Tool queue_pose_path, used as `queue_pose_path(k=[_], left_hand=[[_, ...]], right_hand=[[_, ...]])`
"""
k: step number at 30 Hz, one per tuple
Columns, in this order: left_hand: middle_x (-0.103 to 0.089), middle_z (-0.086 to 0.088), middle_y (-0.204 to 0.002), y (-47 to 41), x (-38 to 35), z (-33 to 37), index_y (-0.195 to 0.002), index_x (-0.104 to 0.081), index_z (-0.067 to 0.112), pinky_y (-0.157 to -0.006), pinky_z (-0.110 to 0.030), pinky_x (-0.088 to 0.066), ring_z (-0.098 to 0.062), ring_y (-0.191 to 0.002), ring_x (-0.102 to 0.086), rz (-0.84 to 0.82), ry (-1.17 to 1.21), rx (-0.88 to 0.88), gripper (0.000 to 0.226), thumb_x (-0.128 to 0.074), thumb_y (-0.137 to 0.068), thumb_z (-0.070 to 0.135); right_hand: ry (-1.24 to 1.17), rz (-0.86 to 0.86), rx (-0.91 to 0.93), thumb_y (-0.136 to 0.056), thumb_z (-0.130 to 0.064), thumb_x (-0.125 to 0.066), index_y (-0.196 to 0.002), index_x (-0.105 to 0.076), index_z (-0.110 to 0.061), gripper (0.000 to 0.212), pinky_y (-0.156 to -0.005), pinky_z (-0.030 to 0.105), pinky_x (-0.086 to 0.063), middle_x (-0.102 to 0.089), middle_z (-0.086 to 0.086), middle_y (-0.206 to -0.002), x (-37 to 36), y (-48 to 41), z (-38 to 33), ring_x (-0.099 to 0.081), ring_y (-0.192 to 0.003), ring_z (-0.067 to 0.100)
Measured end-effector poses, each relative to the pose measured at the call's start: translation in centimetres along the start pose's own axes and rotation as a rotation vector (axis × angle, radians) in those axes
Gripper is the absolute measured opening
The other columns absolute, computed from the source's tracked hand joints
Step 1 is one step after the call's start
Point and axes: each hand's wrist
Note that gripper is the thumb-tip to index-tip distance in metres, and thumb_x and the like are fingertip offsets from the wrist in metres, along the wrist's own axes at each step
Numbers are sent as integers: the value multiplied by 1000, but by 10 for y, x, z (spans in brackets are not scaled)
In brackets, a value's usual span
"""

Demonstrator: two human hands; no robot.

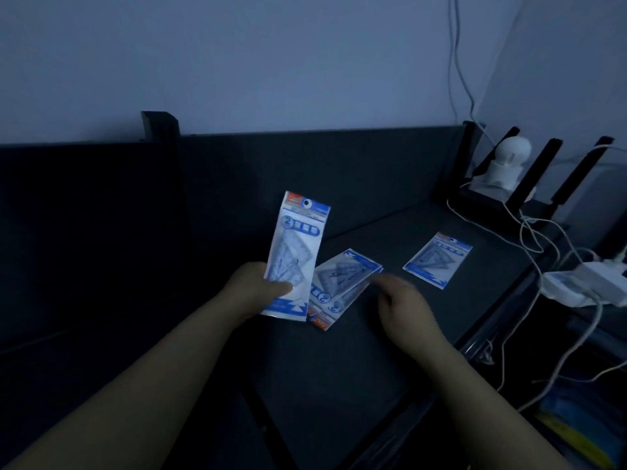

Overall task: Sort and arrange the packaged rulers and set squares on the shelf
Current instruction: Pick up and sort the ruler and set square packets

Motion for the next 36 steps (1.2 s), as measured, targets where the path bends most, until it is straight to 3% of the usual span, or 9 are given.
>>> queue_pose_path(k=[2, 4, 7, 13, 17, 19, 24, 31, 36], left_hand=[[-71, -16, -103, -7, -12, 9, -101, -69, 4, -86, -37, -54, -28, -93, -67, -32, -50, -9, 23, -71, -83, 17], [-71, -13, -100, -12, -24, 16, -93, -69, 3, -86, -39, -55, -28, -93, -67, -57, -236, -16, 36, -75, -76, 34], [-68, -10, -103, -16, -38, 21, -98, -67, 2, -81, -35, -55, -26, -94, -66, -7, -417, -50, 37, -77, -74, 28], [-67, -6, -111, -20, -40, 19, -110, -63, 5, -78, -26, -51, -21, -99, -64, -2, -385, -39, 44, -78, -70, 15], [-69, -4, -106, -17, -37, 16, -105, -69, 11, -87, -38, -55, -21, -97, -66, -35, -339, 10, 36, -75, -70, 15], [-70, -5, -105, -14, -38, 15, -105, -70, 11, -88, -39, -55, -22, -97, -65, -29, -312, 18, 33, -74, -72, 13], [-69, -8, -107, -7, -37, 13, -107, -68, 8, -82, -33, -54, -23, -98, -66, 63, -221, 43, 33, -73, -74, 10], [-70, -11, -99, 2, -44, 23, -97, -70, 4, -76, -31, -54, -24, -88, -67, 67, -71, 59, 25, -75, -73, 3], [-69, -15, -100, 2, -45, 28, -99, -67, 2, -81, -41, -57, -29, -90, -68, 40, 83, 151, 28, -73, -72, -3]], right_hand=[[189, 40, -145, -89, -4, -42, -120, -58, -7, 36, -100, 36, -40, -57, 8, -124, 3, -14, 27, -50, -117, 26], [320, -72, -313, -94, -16, -38, -125, -51, -7, 35, -106, 43, -34, -50, 9, -131, 6, -23, 48, -42, -125, 27], [334, -113, -282, -95, -20, -36, -113, -56, -11, 28, -101, 39, -37, -57, 6, -123, 3, -22, 57, -50, -115, 25], [286, 8, -182, -92, -25, -46, -89, -68, -13, 25, -74, 33, -47, -68, 5, -93, 10, -4, 38, -61, -82, 23], [209, -74, -388, -90, -45, -54, -131, -51, -16, 50, -101, 36, -37, -49, 12, -136, 12, -11, 31, -43, -125, 29], [244, -196, -383, -89, -54, -49, -134, -45, -20, 57, -109, 40, -26, -40, 12, -142, 7, -14, 26, -33, -134, 29], [16, -280, -199, -88, -41, -62, -132, -51, -18, 51, -106, 30, -26, -46, 7, -136, 6, -4, 0, -38, -129, 22], [-302, -328, -293, -70, -19, -82, -139, -44, -17, 79, -89, 18, -36, -48, -5, -134, 11, 2, -7, -47, -117, 9], [-607, -316, -291, -67, 8, -78, -133, -45, -18, 78, -66, 3, -45, -54, -21, -104, 5, 7, -15, -54, -86, -8]])
Point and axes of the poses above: each hand's wrist, its own y-axis away from the middle knuckle, its own x-axis out of the back of the hand, z = x × y
